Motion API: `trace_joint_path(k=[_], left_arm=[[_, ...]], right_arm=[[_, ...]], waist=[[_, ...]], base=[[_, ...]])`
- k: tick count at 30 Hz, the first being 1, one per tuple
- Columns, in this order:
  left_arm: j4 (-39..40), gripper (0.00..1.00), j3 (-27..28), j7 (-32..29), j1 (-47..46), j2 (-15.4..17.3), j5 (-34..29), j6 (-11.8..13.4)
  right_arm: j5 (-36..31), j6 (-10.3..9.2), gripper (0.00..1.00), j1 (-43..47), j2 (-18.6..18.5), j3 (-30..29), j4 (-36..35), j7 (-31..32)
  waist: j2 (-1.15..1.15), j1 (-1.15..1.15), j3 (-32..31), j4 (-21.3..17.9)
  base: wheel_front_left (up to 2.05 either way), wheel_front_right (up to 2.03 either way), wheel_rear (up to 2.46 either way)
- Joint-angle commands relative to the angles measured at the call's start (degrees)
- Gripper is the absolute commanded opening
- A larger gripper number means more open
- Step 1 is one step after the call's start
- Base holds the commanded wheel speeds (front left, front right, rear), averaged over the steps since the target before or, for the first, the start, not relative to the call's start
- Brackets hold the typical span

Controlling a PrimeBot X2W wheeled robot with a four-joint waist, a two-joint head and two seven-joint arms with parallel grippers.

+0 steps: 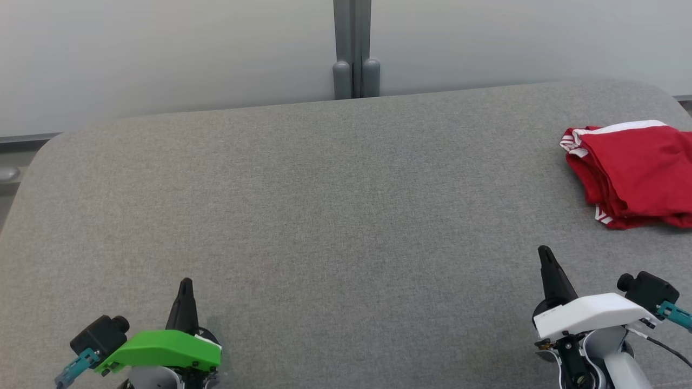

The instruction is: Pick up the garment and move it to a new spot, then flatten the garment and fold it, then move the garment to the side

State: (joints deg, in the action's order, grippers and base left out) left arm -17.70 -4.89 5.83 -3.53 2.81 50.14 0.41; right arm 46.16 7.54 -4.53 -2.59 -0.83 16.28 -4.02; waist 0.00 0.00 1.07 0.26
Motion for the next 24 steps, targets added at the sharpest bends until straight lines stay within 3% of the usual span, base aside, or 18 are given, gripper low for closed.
trace_joint_path(k=[1, 24], left_arm=[[0.9, 0.00, 0.8, -0.3, -1.7, 0.2, 1.7, -0.5], [2.0, 0.00, 4.5, -4.6, -2.3, 0.3, 16.2, -3.2]], right_arm=[[1.9, -0.03, 0.00, -1.4, -0.2, -0.4, -1.0, 0.4], [17.6, -0.04, 0.00, -1.6, -0.3, -2.3, -1.5, 4.1]], waist=[[0.00, 0.00, 0.0, 0.0], [0.00, 0.00, -0.3, -0.1]], base=[[0.00, 0.00, 0.00], [0.00, 0.00, 0.00]])
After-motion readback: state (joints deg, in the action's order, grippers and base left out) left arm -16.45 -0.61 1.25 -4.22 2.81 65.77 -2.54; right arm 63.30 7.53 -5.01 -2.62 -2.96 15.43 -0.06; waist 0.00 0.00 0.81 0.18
